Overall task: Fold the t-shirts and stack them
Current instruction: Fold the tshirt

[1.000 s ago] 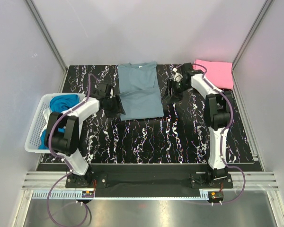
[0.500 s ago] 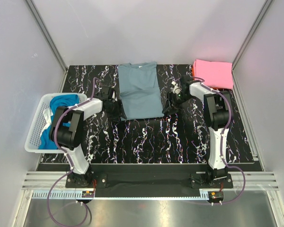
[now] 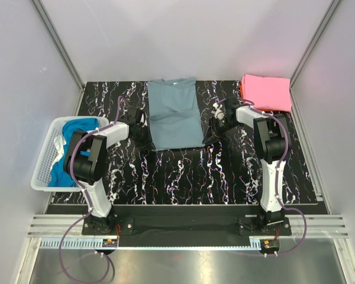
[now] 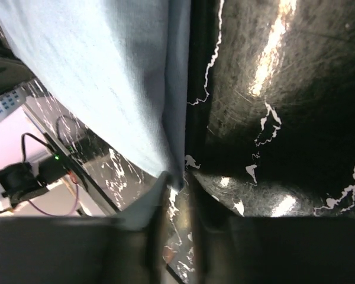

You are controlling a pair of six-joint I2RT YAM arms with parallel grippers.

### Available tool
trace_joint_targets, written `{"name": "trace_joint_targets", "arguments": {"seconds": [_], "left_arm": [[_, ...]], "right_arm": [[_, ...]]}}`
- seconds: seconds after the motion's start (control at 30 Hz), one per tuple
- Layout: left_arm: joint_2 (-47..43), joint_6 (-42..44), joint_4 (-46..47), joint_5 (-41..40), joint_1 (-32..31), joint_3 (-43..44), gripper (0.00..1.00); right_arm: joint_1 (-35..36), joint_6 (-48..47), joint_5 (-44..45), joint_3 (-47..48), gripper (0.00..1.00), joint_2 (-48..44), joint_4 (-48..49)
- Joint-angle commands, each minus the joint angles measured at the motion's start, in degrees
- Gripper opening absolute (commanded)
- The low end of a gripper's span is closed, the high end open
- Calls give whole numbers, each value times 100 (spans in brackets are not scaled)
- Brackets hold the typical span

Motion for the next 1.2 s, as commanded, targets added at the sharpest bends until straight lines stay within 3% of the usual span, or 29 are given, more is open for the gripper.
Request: {"name": "trace_joint_targets", "arguments": {"seconds": [0.0, 0.07, 0.1, 0.33, 0.6, 0.67, 0.7, 0.73, 0.77, 0.93, 1.03, 1.17], "left_arm": [[151, 133, 102, 89, 11, 149, 14], [90, 72, 85, 150, 11, 106, 0], [37, 37, 76, 159, 2, 62, 0], [-841, -551, -144, -218, -419, -807, 0], [-1747, -631, -820, -666, -1034, -1757, 0], [-2027, -701, -908, -833, -1114, -2073, 12], [-2142, -736, -926, -869, -1158, -2170, 22], [-2386, -789, -1004, -913, -1167, -2302, 35], [-2485, -798, -1083, -1070, -1167, -2312, 37], [-2881, -631, -1865, -2018, -1141, -1391, 47], [-2811, -552, -1640, -1742, -1071, -749, 47], [-2416, -552, -778, -1020, -1044, -440, 44]], "right_arm": [[63, 28, 38, -88, 18, -120, 233], [63, 142, 81, -158, 3, -199, 391], [63, 404, 247, -289, 0, -261, 418], [150, 1100, 775, -1958, 0, -1567, 1085], [536, 1829, 1329, -3927, 0, -2870, 1481], [642, 2031, 1443, -4226, 0, -3143, 1517], [704, 2093, 1496, -4297, 5, -3231, 1517], [748, 2128, 1549, -4350, 11, -3406, 1439], [748, 2190, 1628, -4411, 20, -3521, 1377], [748, 2094, 2532, -3886, 41, -3979, 218], [748, 1927, 2684, -3288, 36, -3918, -4], [748, 1655, 2315, -2480, 14, -3462, 259]]}}
